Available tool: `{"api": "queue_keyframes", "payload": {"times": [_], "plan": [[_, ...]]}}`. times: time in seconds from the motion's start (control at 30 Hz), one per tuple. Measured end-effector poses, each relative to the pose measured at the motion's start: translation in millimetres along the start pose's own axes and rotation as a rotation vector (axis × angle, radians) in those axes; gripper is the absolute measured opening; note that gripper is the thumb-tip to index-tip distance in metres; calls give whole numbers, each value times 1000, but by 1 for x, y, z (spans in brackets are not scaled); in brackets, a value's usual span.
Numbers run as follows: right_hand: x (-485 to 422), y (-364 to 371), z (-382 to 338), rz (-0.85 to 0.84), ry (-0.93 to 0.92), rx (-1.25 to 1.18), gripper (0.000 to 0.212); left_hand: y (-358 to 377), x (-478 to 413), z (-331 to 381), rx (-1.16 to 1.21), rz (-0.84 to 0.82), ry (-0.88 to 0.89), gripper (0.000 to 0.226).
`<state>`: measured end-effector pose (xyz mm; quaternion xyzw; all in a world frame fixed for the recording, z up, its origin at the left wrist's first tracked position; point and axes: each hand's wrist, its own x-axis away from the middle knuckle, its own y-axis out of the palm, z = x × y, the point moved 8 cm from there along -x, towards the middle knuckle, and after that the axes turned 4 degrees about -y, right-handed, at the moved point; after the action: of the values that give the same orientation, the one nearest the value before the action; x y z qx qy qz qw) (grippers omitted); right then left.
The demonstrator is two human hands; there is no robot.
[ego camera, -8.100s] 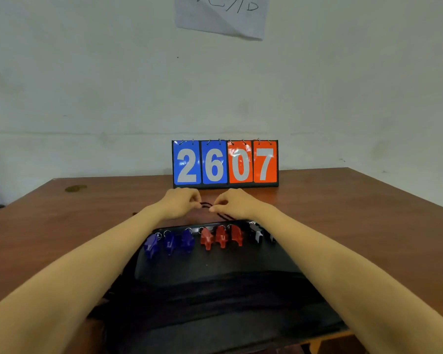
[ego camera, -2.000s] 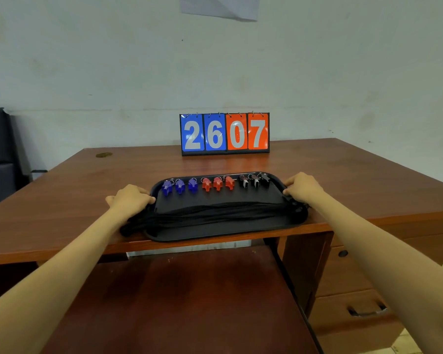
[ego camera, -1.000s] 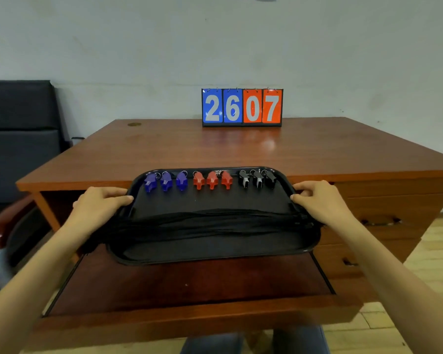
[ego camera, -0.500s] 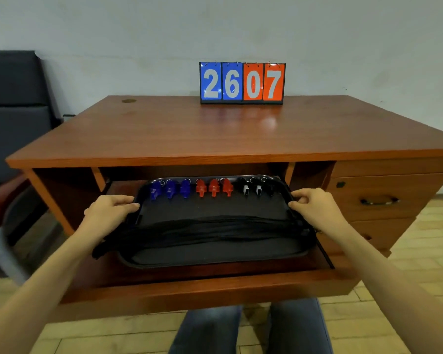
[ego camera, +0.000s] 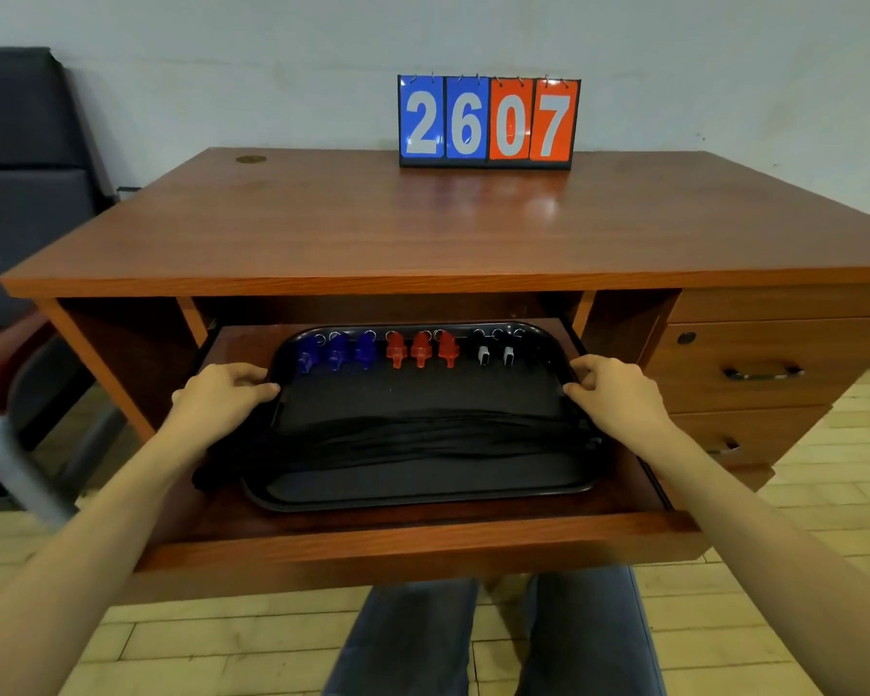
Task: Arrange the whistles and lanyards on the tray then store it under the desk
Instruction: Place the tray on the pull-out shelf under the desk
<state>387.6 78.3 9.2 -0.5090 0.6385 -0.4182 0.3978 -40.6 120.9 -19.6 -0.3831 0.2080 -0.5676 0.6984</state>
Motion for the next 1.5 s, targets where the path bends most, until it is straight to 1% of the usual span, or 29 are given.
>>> {"api": "queue_keyframes", "payload": {"times": [0.07,0.1,0.13,0.2,0.23,0.27,0.37,0.43,0.5,0.6,0.77,0.83,0.93,1.0,1.07,1.17,1.27,1.37,1.43,1.5], "plan": [[1,-1,-2,-14,1,19,39,0,1,3,-33,-20,0,42],[1,-1,-3,-33,3,48,42,0,3,6,-97,-21,2,44],[2,0,-4,-61,7,91,45,-2,7,11,-212,4,18,48],[9,0,-11,-117,14,192,51,-6,23,26,-448,136,93,56],[14,-2,-18,-114,8,222,53,-6,37,36,-498,201,154,59],[22,-5,-27,-84,-11,236,53,-2,54,48,-493,248,227,59],[54,-7,-63,47,-134,173,53,24,114,78,-345,276,472,53],[76,-1,-84,155,-200,108,53,41,146,88,-277,307,575,55],[95,5,-95,315,-227,100,52,51,163,88,-226,348,597,52],[111,14,-97,442,-258,48,49,57,173,84,-171,419,610,44],[132,11,-96,731,-461,-73,23,54,179,87,-84,514,689,33],[138,12,-96,823,-528,-107,19,53,183,90,-73,569,754,30],[139,16,-96,914,-607,-123,15,56,188,96,-91,635,910,33],[133,22,-96,935,-656,-122,12,62,182,101,-131,640,1007,36],[124,32,-96,923,-683,-100,15,66,170,107,-150,634,1067,36],[106,50,-89,872,-665,-119,21,72,150,114,-149,607,1138,35],[87,64,-82,841,-632,-135,23,78,131,117,-147,549,1212,32],[68,68,-80,864,-559,-122,23,80,112,119,-116,520,1261,27],[58,68,-82,892,-507,-96,21,81,101,120,-102,555,1259,25],[48,70,-84,882,-455,-59,23,83,92,120,-96,632,1202,24]]}}
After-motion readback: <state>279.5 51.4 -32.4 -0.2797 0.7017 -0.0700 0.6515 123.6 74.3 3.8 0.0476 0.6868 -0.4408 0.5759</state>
